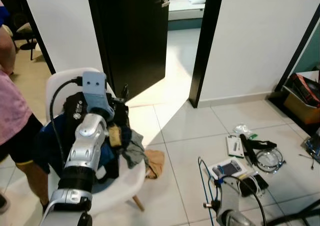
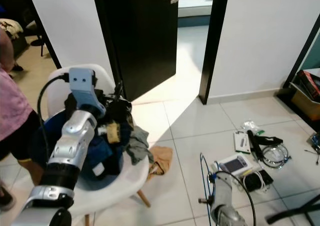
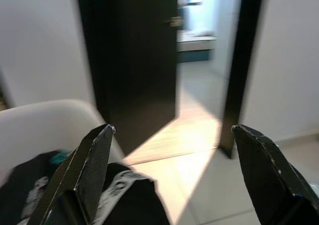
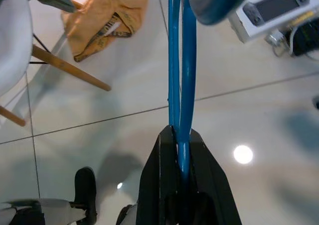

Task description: Hang hanger

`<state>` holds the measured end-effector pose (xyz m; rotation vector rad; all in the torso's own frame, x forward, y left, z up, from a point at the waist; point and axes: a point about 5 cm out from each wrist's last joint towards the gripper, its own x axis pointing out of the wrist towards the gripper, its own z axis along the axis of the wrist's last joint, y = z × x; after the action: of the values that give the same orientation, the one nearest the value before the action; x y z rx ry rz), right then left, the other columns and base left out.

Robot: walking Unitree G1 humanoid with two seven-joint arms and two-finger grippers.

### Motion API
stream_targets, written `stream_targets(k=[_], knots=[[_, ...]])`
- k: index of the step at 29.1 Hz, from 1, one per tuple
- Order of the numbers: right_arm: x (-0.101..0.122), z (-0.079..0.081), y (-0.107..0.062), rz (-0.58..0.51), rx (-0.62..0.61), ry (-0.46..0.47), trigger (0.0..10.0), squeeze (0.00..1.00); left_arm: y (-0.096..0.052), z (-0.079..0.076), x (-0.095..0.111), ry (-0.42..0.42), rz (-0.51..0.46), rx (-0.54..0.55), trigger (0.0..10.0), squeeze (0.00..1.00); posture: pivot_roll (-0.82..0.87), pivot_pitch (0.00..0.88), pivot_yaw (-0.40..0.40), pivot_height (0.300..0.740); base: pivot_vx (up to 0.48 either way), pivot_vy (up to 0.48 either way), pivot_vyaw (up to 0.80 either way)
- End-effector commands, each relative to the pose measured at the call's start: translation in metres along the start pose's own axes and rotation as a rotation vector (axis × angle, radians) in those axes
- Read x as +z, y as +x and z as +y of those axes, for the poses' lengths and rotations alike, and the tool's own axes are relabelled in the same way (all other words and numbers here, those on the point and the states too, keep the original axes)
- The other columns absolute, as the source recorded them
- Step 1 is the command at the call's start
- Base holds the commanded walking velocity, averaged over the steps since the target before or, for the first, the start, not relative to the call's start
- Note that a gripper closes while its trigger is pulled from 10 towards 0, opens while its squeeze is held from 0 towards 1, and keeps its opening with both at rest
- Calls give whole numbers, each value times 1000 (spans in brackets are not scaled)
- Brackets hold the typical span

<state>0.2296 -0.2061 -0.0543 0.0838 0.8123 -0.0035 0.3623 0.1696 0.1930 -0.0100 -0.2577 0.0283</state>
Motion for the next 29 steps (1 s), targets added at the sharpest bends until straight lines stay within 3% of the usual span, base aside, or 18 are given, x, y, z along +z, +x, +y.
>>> stream_targets(k=[1,5,10,13,16,19,29], knots=[[0,6,1,-10,26,3,10000,0,-1,19,-4,32,31,78,10000,0,26,0,-4,740,0,0,800],[1,5,1,-11,24,-3,10000,0,-4,31,-8,72,68,156,10000,0,23,0,-8,740,0,0,714],[1,4,1,-10,12,-6,10000,0,-5,38,-17,51,116,174,10000,0,26,0,-13,740,0,0,208],[2,2,1,-7,-11,-16,10000,0,-9,28,-44,-67,229,19,10000,0,21,0,-17,740,0,0,0],[2,1,1,-6,-15,-21,10000,0,-7,21,-47,-90,243,-39,10000,0,19,0,-22,740,0,0,0],[2,0,0,-5,-19,-28,10000,0,-4,14,-49,-96,254,-102,10000,0,16,0,-22,740,0,0,0],[-4,-5,-2,1,-30,-41,10000,0,3,12,-54,-46,318,-142,10000,0,0,0,-13,740,0,0,0]])
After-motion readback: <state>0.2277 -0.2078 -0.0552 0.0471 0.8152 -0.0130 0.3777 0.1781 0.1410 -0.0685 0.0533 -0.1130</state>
